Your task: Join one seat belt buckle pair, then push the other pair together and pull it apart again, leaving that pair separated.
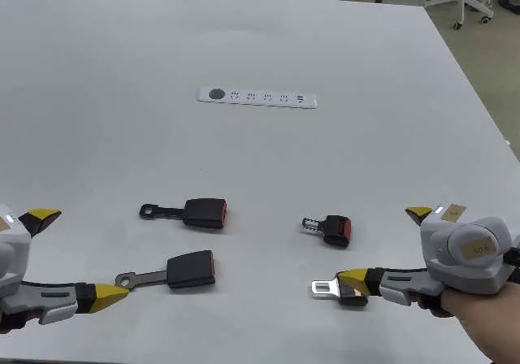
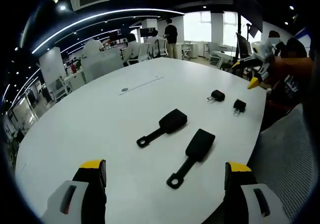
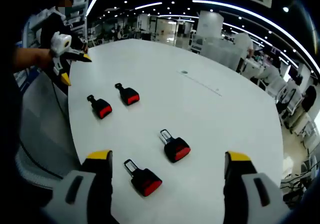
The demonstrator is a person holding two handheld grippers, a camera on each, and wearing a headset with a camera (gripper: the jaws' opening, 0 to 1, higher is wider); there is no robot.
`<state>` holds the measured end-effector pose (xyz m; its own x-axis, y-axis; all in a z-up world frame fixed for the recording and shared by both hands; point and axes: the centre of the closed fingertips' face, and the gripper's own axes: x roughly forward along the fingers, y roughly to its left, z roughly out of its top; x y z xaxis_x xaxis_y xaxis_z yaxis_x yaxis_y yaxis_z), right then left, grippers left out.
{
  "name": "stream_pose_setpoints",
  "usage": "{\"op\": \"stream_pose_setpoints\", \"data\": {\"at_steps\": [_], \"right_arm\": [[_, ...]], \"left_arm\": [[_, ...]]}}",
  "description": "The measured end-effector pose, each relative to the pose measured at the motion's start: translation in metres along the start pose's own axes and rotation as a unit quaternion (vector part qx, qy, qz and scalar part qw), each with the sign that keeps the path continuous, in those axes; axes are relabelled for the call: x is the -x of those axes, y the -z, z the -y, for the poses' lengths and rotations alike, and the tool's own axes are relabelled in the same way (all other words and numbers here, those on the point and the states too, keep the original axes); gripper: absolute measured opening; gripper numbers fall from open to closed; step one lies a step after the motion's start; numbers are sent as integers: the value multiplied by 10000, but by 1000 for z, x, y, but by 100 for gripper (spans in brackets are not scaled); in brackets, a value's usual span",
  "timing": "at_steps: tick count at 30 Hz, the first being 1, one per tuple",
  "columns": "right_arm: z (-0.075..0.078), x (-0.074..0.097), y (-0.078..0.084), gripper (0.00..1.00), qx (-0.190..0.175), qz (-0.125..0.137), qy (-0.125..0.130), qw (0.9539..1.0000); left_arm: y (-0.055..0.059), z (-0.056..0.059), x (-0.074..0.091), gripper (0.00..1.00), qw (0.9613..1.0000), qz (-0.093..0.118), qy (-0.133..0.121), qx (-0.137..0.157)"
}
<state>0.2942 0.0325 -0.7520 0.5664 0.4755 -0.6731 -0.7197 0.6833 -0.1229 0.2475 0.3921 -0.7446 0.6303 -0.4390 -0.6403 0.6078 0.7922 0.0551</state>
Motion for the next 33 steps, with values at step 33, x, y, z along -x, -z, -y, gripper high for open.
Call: {"op": "stream_pose_setpoints", "data": {"at_steps": [33], "right_arm": [[-10, 0, 10, 88, -91, 10, 57, 9999]], "left_arm": [[3, -8, 6, 100, 9995, 111, -203, 237]]}}
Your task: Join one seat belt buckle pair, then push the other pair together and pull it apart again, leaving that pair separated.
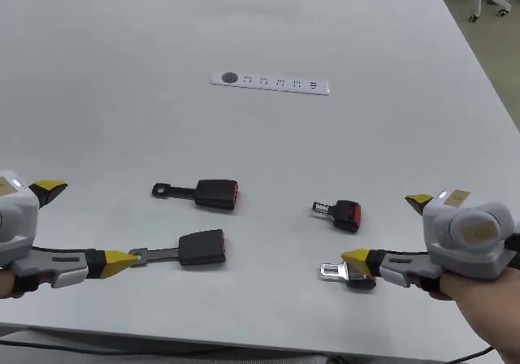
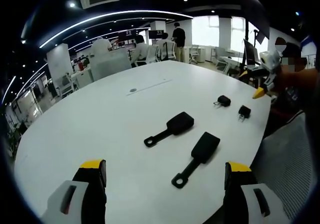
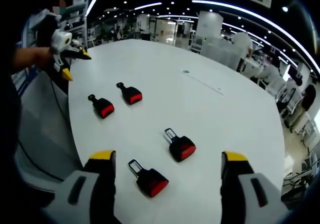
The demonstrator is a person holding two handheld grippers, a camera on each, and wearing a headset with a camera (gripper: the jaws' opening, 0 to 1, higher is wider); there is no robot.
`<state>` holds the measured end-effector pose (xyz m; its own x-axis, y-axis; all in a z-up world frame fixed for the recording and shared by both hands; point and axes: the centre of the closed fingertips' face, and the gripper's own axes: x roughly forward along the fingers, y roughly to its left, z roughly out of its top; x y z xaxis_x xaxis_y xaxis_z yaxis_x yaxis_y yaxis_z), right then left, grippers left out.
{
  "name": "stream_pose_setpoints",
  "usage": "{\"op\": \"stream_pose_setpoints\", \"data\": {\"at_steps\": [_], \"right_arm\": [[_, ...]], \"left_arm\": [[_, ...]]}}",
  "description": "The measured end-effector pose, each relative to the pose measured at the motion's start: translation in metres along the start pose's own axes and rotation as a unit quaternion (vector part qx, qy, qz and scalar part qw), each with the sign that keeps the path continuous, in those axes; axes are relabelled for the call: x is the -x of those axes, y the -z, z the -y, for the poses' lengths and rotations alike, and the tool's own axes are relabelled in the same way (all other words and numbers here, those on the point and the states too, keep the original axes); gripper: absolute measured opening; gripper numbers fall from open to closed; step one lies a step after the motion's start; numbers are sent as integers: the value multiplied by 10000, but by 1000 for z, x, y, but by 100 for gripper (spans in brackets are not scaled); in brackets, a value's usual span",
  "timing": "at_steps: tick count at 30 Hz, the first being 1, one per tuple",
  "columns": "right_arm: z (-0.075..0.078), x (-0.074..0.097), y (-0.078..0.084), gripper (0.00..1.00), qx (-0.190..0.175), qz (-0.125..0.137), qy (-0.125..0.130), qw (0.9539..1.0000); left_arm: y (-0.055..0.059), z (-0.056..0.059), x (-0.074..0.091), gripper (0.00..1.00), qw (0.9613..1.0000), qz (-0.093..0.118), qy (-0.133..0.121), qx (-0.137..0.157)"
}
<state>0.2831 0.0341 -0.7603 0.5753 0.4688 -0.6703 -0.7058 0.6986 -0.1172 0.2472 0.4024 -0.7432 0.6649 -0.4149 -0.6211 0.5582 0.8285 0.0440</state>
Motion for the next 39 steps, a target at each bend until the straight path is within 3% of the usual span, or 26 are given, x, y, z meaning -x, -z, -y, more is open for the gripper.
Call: {"op": "stream_pose_setpoints", "data": {"at_steps": [8, 12, 17, 24, 35, 39], "right_arm": [[3, 3, 1, 89, 42, -4, 43, 10000], [6, 3, 4, 89, -104, -30, 97, 9999], [5, 1, 6, 89, -189, -21, 118, 9998], [0, 1, 1, 88, -155, 74, 72, 9998], [3, 4, 8, 86, -172, -12, 63, 9998], [3, 2, 15, 86, -158, -158, 85, 9997]], "left_arm": [[5, 5, 0, 100, 9999, -97, 61, -53], [2, 8, -1, 99, 10000, -48, 62, -19], [1, 15, -2, 100, 9997, -134, 173, -129], [-7, 8, -3, 99, 9997, -88, 147, -161], [-10, 15, -8, 99, 9996, -84, 201, -152], [-10, 17, -10, 98, 9996, -94, 230, -144]]}}
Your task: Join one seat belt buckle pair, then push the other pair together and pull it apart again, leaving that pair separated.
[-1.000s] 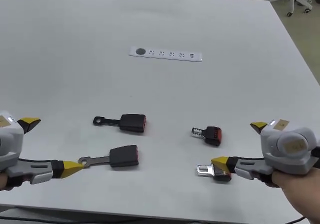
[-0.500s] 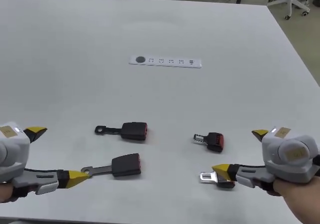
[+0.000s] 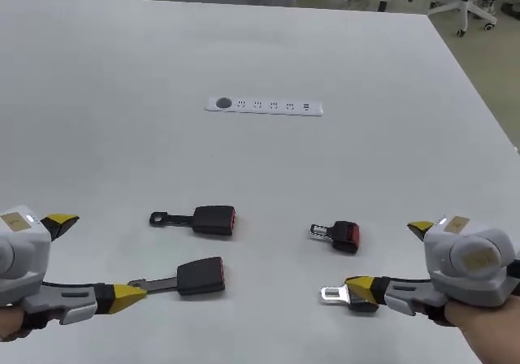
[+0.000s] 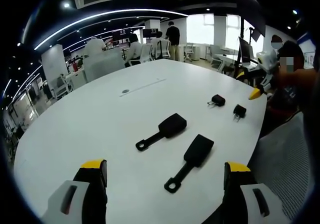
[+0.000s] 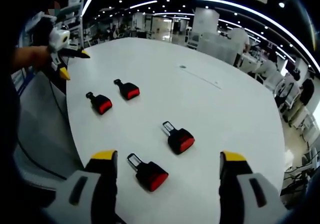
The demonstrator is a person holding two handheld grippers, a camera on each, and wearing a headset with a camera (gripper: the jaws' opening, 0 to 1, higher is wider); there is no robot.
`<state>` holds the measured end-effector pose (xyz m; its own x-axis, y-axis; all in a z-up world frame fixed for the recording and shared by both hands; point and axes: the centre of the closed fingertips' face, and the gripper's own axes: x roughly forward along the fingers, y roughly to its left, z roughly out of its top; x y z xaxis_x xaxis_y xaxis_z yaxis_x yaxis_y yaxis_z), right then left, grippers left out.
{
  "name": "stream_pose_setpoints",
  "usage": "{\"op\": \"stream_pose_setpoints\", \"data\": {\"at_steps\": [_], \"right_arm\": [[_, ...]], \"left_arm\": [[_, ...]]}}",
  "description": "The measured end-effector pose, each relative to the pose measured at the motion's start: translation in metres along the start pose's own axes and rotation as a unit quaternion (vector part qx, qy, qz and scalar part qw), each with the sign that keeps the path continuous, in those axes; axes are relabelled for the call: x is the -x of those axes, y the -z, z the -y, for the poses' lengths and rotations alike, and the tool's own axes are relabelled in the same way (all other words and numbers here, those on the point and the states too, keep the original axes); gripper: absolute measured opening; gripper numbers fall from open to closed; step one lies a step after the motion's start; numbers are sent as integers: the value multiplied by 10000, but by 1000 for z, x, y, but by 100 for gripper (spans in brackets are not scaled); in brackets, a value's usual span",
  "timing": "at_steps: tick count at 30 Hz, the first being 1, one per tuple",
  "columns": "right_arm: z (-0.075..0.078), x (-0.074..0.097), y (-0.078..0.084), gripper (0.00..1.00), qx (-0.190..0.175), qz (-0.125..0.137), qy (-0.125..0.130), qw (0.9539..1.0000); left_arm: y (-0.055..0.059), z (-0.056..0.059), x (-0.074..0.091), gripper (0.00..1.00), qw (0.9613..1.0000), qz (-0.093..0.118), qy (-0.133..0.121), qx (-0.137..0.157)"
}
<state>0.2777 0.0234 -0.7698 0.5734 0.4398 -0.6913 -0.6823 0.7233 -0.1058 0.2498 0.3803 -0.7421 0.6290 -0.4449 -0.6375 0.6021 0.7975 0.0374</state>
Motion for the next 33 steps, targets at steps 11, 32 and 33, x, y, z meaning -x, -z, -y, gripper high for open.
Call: {"op": "stream_pose_setpoints", "data": {"at_steps": [11, 32, 33], "right_arm": [[2, -1, -1, 82, 10, -156, 68, 9999], [-12, -10, -4, 79, 504, -182, -300, 9981], [-14, -11, -3, 79, 563, -180, -361, 9976]], "left_arm": [[2, -7, -2, 95, 9999, -13, -44, 98], [5, 5, -11, 93, 9999, -18, 151, 25], [8, 10, -15, 92, 9997, -75, 237, -58]]}}
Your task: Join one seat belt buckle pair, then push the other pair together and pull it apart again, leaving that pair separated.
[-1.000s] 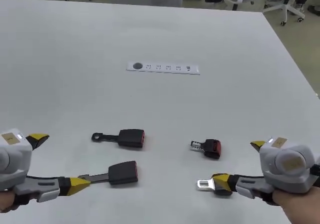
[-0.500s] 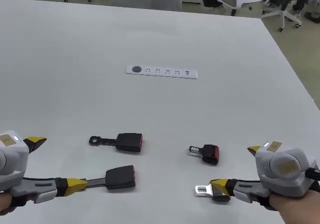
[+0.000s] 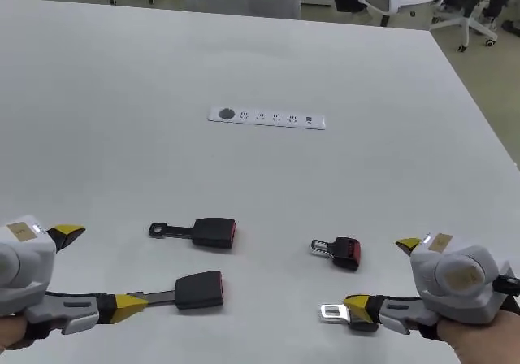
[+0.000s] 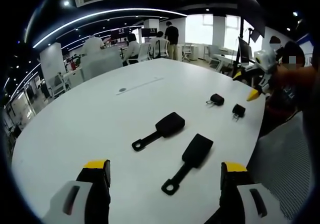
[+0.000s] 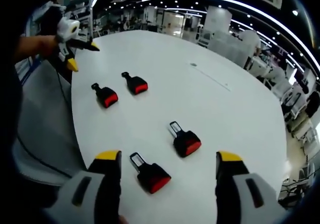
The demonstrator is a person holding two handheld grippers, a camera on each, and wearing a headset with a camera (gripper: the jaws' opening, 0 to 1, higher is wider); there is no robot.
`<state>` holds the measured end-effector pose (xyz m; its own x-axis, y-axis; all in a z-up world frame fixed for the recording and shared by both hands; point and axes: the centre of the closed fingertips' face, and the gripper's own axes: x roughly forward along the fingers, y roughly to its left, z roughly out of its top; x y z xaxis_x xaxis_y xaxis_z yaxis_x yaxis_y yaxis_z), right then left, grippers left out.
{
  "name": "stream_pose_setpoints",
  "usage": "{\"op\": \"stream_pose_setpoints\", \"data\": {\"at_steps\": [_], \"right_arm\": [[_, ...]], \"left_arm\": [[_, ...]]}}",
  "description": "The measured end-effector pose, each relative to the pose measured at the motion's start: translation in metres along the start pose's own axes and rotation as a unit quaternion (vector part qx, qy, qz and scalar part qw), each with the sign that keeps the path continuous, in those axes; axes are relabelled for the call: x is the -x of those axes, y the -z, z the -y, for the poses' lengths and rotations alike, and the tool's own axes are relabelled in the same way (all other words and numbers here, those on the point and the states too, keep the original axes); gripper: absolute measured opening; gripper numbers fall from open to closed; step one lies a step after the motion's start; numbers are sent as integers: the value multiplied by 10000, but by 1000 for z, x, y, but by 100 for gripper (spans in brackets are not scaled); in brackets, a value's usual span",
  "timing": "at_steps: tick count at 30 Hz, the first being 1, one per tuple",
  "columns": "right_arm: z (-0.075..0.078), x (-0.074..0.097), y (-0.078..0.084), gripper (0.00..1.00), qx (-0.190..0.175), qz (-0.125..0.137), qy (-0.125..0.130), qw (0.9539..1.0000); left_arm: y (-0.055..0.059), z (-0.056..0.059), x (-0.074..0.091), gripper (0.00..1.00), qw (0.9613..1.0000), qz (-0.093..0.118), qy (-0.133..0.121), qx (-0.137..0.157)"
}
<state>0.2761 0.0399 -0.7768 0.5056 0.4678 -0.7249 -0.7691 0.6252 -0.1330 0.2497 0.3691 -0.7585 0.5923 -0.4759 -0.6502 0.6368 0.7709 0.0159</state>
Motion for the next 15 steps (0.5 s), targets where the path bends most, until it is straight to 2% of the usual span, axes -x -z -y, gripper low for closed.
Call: {"op": "stream_pose_setpoints", "data": {"at_steps": [4, 6, 8, 11, 15], "right_arm": [[-5, -4, 2, 74, 211, 1, -152, 9997], [-13, -6, 9, 65, 432, -190, -420, 9980], [-12, -7, 11, 65, 640, -213, -357, 9971], [-19, -9, 19, 62, 965, -356, -564, 9931], [-29, -14, 28, 57, 1225, -440, -823, 9881]], "left_arm": [[6, 14, -12, 87, 9992, -131, 237, -301], [8, 20, -18, 81, 9985, -195, 355, -356], [8, 25, -24, 77, 9979, -211, 474, -394], [6, 39, -33, 70, 9947, -246, 756, -658], [7, 48, -43, 57, 9904, -292, 993, -912]]}}
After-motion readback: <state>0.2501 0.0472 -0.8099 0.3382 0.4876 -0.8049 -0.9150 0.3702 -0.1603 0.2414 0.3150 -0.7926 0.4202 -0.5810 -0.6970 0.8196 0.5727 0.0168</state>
